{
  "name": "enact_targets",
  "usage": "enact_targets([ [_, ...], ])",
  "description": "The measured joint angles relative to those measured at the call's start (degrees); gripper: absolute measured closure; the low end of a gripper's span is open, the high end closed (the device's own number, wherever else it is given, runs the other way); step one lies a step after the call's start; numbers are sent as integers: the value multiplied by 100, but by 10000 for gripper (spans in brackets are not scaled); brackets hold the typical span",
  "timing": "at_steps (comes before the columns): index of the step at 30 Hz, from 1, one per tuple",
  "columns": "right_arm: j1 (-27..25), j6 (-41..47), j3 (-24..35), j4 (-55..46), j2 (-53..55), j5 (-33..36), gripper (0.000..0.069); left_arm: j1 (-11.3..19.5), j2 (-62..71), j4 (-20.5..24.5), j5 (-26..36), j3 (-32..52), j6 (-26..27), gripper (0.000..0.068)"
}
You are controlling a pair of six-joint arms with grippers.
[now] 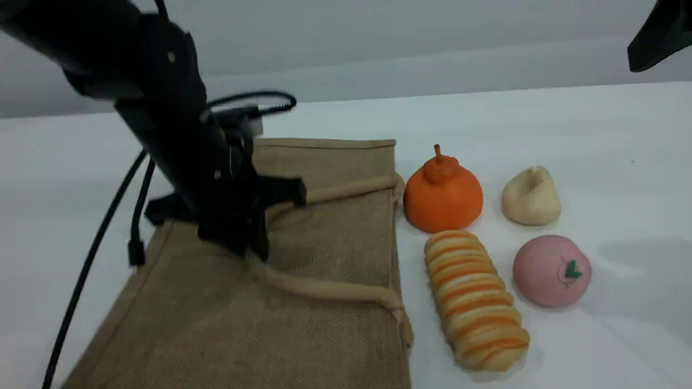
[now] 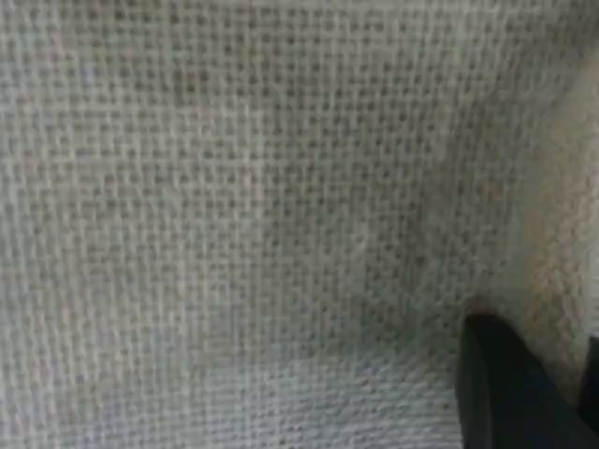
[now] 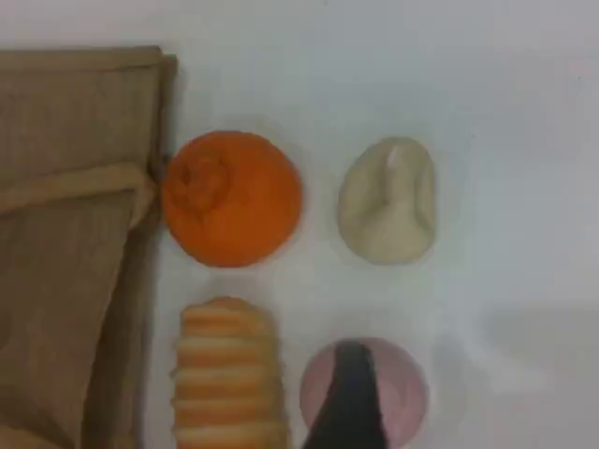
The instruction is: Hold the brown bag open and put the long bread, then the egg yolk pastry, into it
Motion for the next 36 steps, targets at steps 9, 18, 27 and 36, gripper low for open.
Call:
enact_targets([
  [9, 0, 0, 0, 0, 0, 0, 143, 6, -1178, 830, 1805, -1026, 578, 595],
  [18, 6, -473, 0, 484, 5, 329, 143, 6, -2672, 880, 3666, -2255, 1981, 595],
  [27, 6, -1981, 24, 2036, 154, 578, 162, 6, -2874, 618, 4513, -3233, 3719, 595],
  [36, 57, -3574, 59, 3448, 948, 1178, 218, 6, -2862, 420, 4467, -3520, 4771, 595],
])
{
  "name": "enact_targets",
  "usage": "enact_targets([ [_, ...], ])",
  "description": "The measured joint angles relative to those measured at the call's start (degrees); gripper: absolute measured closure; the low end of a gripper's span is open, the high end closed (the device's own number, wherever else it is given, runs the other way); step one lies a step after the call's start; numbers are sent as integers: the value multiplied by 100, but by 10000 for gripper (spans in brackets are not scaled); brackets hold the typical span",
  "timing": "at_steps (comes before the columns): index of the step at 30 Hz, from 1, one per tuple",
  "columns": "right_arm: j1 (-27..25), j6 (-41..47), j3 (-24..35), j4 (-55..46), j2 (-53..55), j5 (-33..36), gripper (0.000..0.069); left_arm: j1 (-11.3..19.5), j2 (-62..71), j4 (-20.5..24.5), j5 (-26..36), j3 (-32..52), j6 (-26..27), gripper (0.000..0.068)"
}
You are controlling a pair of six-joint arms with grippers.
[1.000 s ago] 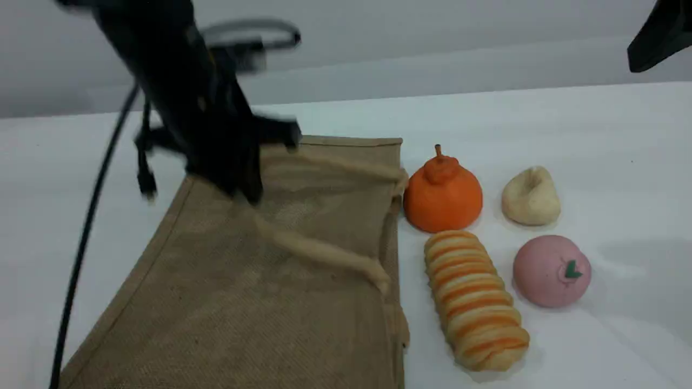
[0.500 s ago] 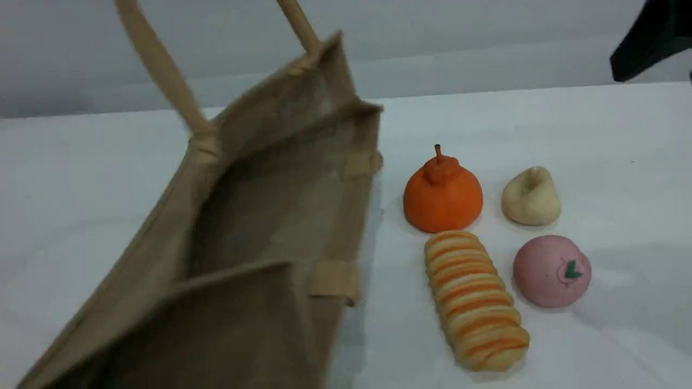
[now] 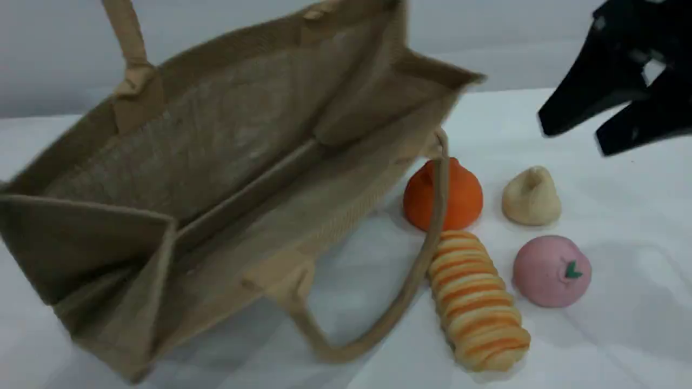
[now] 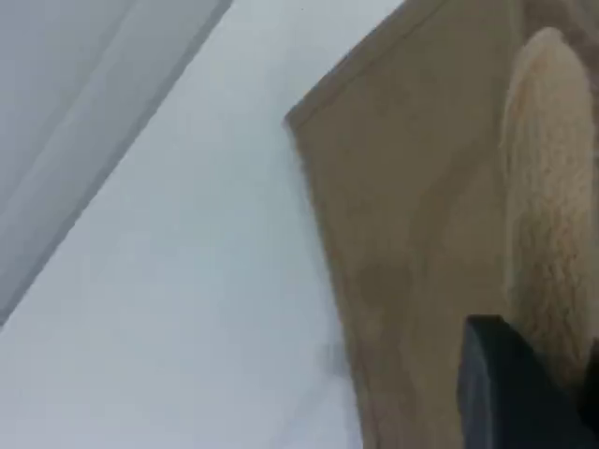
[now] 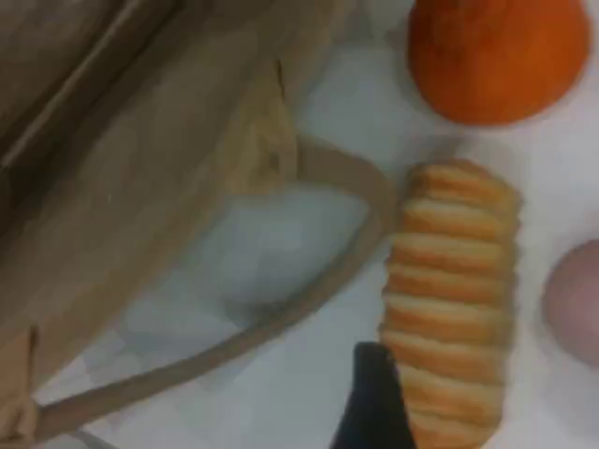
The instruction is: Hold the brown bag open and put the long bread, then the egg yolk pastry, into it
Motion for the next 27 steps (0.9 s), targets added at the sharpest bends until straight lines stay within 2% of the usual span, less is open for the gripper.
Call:
enact_targets([
  [7, 748, -320, 0, 230, 481, -362, 219, 0, 0, 58, 5, 0, 48, 595],
  [14, 1530, -307, 0, 36, 963, -691, 220, 18, 0, 601, 5, 5, -132, 595],
  [21, 1616, -301, 0, -5, 1508, -808, 220, 62, 3, 554, 5, 5, -140, 595],
  [27, 1616, -301, 0, 42, 1751, -1224, 220, 62, 8, 460, 0, 5, -110, 595],
])
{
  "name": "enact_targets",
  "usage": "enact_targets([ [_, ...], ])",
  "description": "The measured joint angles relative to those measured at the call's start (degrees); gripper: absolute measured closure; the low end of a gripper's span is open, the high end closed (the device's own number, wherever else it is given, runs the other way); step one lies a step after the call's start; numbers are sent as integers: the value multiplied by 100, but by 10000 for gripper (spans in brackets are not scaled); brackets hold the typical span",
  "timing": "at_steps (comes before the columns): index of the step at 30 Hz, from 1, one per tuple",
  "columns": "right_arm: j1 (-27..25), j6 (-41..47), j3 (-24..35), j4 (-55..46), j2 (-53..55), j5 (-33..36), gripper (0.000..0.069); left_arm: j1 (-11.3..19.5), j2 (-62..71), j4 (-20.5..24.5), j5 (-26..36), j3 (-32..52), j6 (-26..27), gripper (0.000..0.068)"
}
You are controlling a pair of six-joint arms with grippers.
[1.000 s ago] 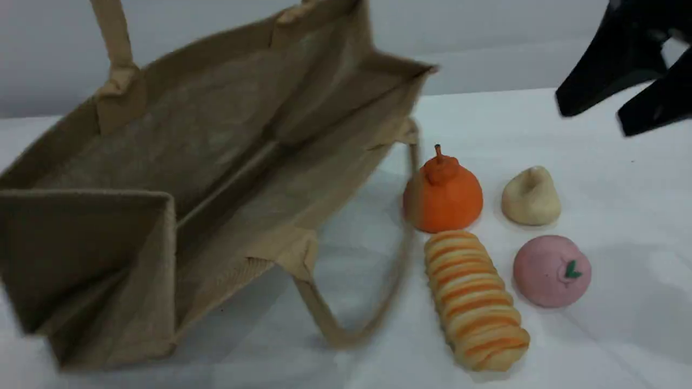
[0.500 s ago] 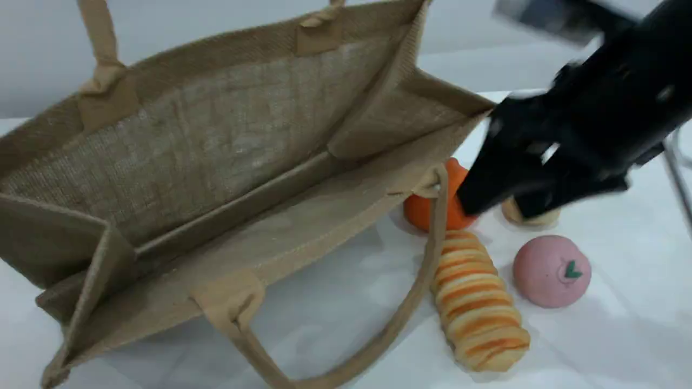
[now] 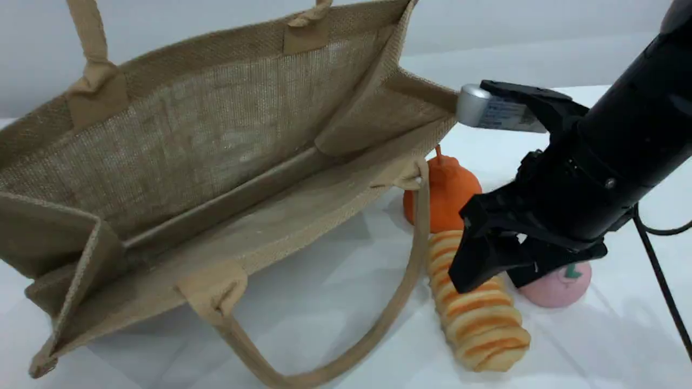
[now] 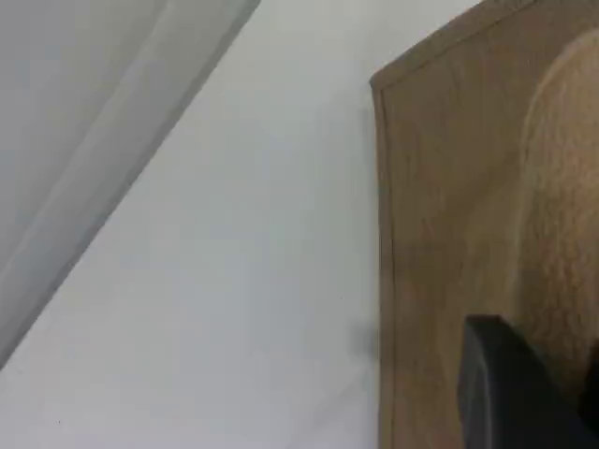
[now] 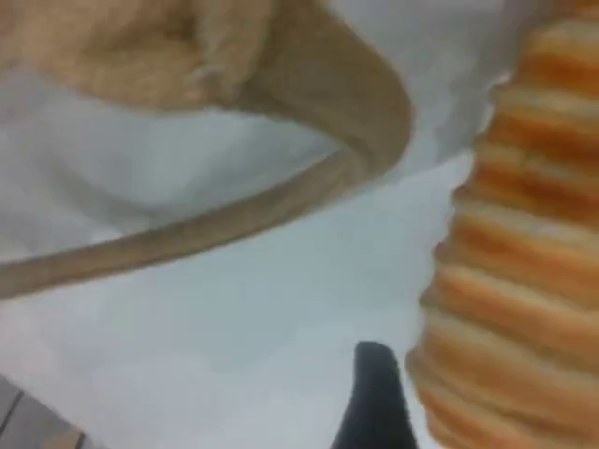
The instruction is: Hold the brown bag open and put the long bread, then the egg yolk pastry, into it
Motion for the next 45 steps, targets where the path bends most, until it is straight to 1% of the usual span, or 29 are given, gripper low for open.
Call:
enact_targets([
  [2, 0, 0, 0, 0, 113, -10, 220, 0, 0, 0, 0, 0, 0, 595],
  [7, 0, 0, 5, 13, 396, -355, 220, 0, 0, -59, -5, 0, 0, 595],
  [11, 0, -5, 5, 71, 597, -382, 220, 0, 0, -192, -5, 0, 0, 595],
  [16, 0, -23, 5, 201, 824, -425, 220, 0, 0, -194, -5, 0, 0, 595],
  [23, 0, -575, -1, 729, 1030, -404, 220, 0, 0, -194, -5, 0, 0, 595],
  [25, 0, -754, -1, 901, 1047, -400, 232, 0, 0, -206, -5, 0, 0, 595],
  [28, 0, -941, -1, 1083, 1055, -404, 298, 0, 0, -209, 0, 0, -5, 595],
  [30, 0, -965, -1, 1102, 1055, -406, 386, 0, 0, -213, 0, 0, -10, 595],
  [33, 0, -965, -1, 1102, 1055, -417, 541, 0, 0, -277, 0, 0, -10, 595],
  [34, -5, -965, -1, 1102, 1055, -417, 580, 0, 0, -322, 0, 0, -10, 595],
  [35, -5, -965, -1, 1102, 1055, -407, 595, 0, 0, -336, 0, 0, -10, 595],
  [39, -11, -809, -1, 855, 859, -223, 596, 0, 0, -326, 0, 0, -10, 595],
  [42, -11, -604, 5, 646, 495, -7, 596, 0, 0, -326, 0, 0, -10, 595],
  [45, -121, -206, 5, 174, 75, -57, 596, 0, 0, -326, 0, 0, -10, 595],
])
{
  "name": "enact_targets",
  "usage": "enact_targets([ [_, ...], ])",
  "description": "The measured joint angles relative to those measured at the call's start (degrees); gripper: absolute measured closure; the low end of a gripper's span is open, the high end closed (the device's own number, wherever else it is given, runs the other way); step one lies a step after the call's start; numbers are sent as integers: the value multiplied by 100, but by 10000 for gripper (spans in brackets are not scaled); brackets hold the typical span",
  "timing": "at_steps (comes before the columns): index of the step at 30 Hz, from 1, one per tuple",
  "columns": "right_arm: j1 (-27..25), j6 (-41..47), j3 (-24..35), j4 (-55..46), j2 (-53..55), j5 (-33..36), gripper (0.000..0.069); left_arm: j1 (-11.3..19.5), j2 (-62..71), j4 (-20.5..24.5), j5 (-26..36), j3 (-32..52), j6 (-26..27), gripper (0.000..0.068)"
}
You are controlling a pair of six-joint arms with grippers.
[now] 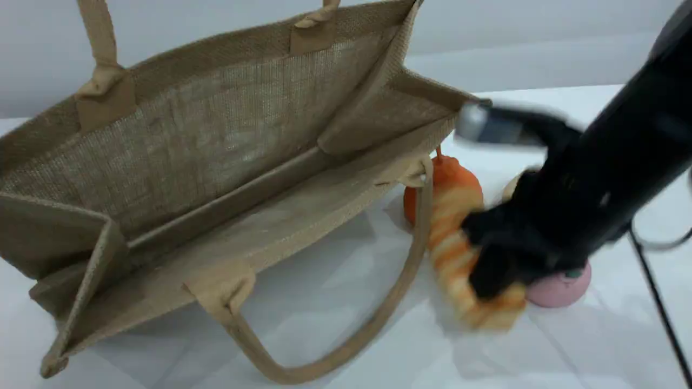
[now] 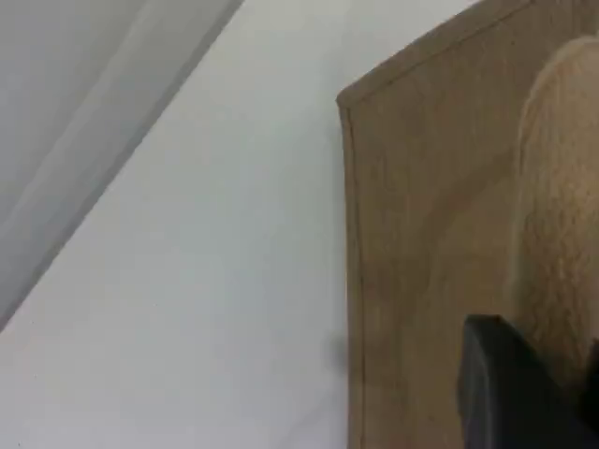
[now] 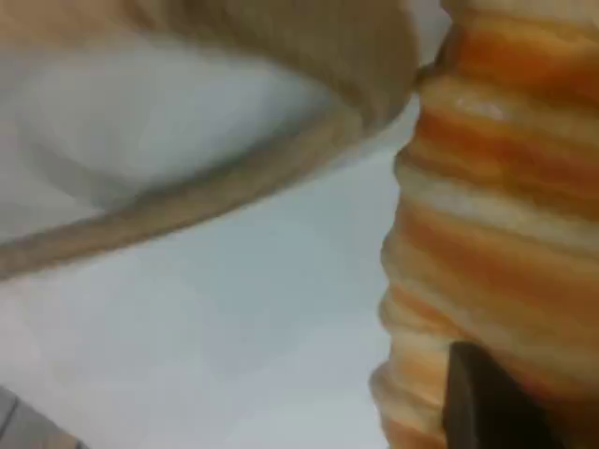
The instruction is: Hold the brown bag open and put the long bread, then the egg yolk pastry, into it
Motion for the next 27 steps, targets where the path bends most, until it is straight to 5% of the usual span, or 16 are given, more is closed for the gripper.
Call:
enact_targets([
  [8, -941, 1467, 0, -1444, -905, -79, 609, 0, 0, -22, 0, 0, 0, 595],
  [13, -1437, 1592, 0, -1452, -1327, 76, 612, 0, 0, -152, 0, 0, 31, 595],
  [22, -768, 506, -57, -10, -2295, 1266, 612, -5, 45, -445, -207, 0, 215, 596],
  [27, -161, 324, -57, 582, -2344, 1256, 612, -5, 82, -450, -432, 0, 215, 596],
])
